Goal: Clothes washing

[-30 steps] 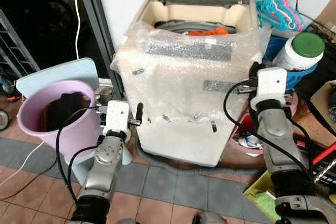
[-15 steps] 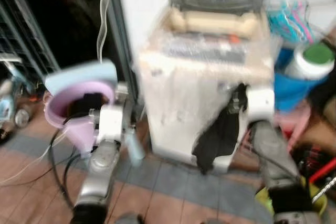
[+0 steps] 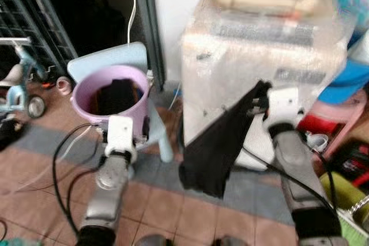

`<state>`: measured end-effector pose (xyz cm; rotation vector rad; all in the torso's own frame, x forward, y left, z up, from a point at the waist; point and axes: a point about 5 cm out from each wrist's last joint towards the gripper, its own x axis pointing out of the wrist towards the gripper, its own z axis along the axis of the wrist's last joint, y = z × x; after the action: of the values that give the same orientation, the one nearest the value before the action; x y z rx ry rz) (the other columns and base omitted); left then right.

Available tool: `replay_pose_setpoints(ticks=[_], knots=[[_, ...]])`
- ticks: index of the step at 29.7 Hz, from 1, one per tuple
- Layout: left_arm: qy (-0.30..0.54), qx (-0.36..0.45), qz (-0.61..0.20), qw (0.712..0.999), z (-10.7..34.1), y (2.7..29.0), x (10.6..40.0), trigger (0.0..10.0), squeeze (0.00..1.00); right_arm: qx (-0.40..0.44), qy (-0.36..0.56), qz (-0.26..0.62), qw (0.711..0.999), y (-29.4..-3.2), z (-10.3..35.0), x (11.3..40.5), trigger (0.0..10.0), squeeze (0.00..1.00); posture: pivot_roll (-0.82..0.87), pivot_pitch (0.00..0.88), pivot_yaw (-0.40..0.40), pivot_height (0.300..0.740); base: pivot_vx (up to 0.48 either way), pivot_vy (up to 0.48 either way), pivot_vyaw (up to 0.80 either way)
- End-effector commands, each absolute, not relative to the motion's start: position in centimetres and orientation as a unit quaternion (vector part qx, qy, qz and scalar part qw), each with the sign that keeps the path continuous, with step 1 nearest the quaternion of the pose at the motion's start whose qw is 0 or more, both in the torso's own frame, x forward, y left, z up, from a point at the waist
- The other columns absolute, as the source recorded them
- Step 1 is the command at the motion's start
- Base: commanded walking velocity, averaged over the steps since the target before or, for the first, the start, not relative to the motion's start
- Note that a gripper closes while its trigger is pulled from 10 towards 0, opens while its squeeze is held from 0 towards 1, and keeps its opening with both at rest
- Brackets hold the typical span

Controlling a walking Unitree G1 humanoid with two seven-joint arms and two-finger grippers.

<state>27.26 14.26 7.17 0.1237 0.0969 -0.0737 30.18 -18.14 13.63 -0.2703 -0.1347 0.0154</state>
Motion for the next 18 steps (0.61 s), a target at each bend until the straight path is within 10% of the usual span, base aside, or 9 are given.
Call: replay_pose_setpoints(ticks=[1, 18], knots=[[0.041, 0.063, -0.035, 0.997, 7.5, 14.7, 27.5, 10.0, 0.0, -0.144, -0.108, 0.001, 0.984, -18.5, 16.0, 31.0, 10.0, 0.0, -0.06, 0.0, 0.04, 0.74, 0.326, 0.0, 0.0], [0.032, 0.052, -0.052, 0.997, 7.7, 14.4, 27.9, 10.0, 0.0, -0.129, -0.066, 0.006, 0.989, -18.0, 13.6, 29.6, 10.0, 0.0, -0.06, 0.0, 0.038, 0.74, 0.459, 0.0, -0.05]])
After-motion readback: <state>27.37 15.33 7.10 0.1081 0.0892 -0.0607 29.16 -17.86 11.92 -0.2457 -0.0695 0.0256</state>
